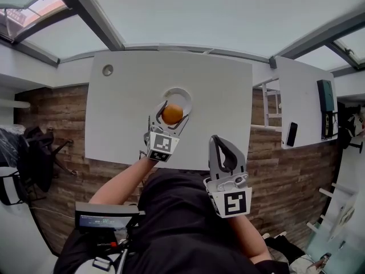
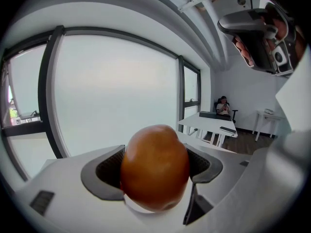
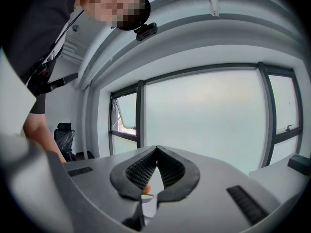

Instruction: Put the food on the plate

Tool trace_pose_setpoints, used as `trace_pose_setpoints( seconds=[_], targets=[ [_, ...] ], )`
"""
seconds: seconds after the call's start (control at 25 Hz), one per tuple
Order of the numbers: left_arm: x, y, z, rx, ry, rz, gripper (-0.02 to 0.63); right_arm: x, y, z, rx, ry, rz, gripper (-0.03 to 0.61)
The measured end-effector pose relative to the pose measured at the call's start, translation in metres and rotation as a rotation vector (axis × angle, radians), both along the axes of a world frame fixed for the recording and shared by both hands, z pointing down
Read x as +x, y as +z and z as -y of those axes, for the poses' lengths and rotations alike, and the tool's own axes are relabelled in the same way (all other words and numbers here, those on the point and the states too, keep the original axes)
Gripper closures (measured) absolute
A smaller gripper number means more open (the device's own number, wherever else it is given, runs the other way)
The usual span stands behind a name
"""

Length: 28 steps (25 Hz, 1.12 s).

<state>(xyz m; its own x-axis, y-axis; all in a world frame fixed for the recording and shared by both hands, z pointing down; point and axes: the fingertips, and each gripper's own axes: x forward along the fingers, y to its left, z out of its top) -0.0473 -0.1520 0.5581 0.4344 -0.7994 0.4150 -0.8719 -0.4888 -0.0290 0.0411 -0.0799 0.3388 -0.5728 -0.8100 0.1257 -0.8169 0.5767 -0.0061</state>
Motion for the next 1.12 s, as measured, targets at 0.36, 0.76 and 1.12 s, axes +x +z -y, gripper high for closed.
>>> trace_pose_setpoints(
  seconds=[0.36, 0.76, 1.12],
  targets=[
    [-0.011, 0.030, 0.020, -0.046, 0.017, 0.082, 0.262, -0.001, 0.000, -0.001, 0.015, 0.005, -0.033, 0.572],
    [-0.006, 0.073, 0.032, -0.158, 0.016, 0.059, 0.262, 0.006, 0.008, 0.000, 0.003, 0.019, -0.051, 0.572],
    [-0.007, 0.102, 0.032, -0.236, 0.006, 0.070, 0.262, 0.012, 0.015, -0.002, -0.022, 0.035, -0.049, 0.572]
  ],
)
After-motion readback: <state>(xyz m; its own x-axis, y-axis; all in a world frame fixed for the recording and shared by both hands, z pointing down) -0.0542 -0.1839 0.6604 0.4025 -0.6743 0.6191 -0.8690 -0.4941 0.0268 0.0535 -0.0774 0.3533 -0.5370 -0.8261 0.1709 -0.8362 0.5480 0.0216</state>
